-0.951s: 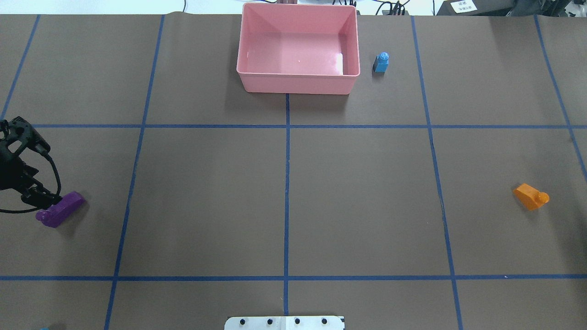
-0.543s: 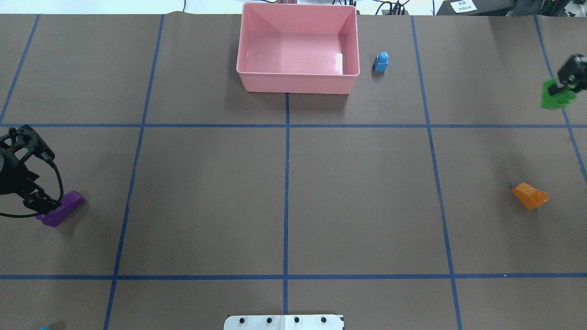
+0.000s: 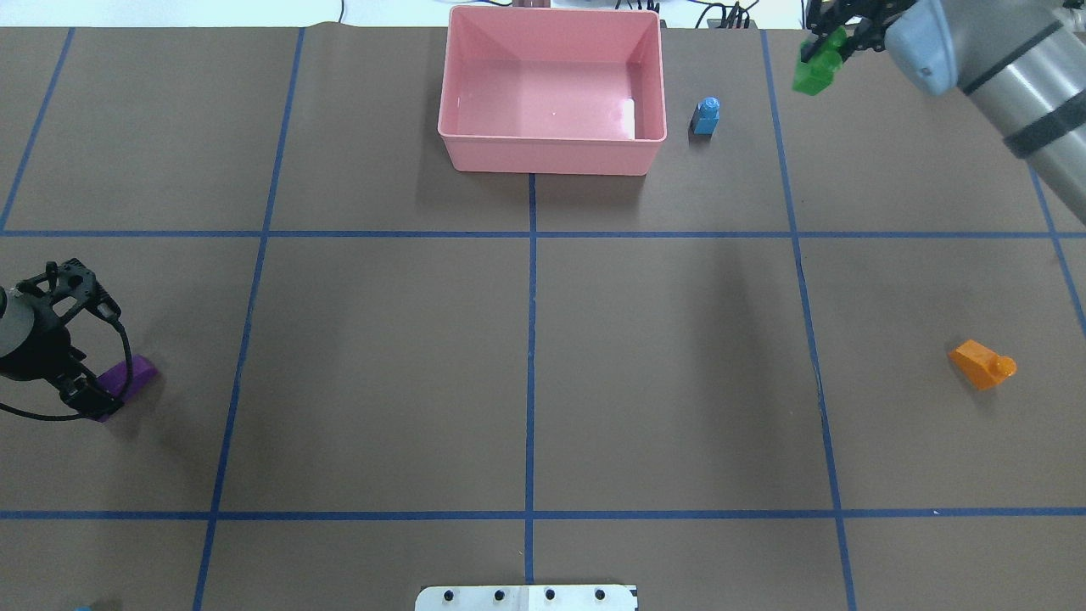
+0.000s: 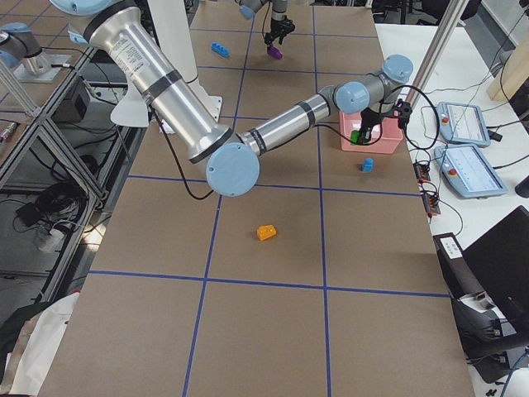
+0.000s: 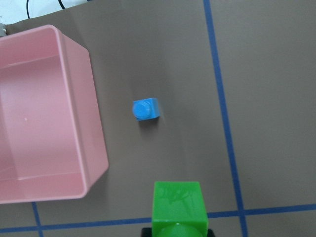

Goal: Put all blocks into box

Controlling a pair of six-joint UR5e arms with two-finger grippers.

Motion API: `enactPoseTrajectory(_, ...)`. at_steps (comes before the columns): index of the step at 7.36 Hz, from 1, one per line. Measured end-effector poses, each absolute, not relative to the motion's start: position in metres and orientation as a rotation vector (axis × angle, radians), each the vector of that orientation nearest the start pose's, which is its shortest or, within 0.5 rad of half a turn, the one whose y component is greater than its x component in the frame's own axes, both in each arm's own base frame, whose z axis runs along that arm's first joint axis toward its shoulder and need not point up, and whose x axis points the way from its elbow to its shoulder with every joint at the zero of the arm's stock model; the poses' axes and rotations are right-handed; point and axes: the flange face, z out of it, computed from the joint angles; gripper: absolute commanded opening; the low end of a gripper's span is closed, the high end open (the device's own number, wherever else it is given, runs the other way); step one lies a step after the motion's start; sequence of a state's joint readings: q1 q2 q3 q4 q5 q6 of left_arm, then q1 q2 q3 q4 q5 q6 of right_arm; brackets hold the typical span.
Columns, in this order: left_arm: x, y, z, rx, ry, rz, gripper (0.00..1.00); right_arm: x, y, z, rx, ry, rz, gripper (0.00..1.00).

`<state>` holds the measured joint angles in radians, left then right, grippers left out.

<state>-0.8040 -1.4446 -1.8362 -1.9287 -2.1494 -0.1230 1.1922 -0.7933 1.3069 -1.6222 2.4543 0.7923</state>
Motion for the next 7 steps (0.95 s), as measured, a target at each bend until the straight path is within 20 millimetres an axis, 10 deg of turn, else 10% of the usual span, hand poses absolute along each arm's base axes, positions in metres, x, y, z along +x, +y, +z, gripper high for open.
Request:
enactPoseTrajectory(3,0.278,-0.381,0.565,0.164,0.743,0.781,0.00,-0.304,-0.771,0.227,-0.097,-0.935,0.259,0.00)
enactPoseTrajectory(6,0.284,-0.382,0.557,0.148,0.780,0.767,0.00,-0.406,-0.773,0.206,-0.005,-0.923,0.352,0.00)
enactPoseTrajectory(7,0.288,-0.388,0.540,0.153,0.812,0.738,0.00,-0.443,-0.761,0.207,0.028,-0.915,0.380,0.97)
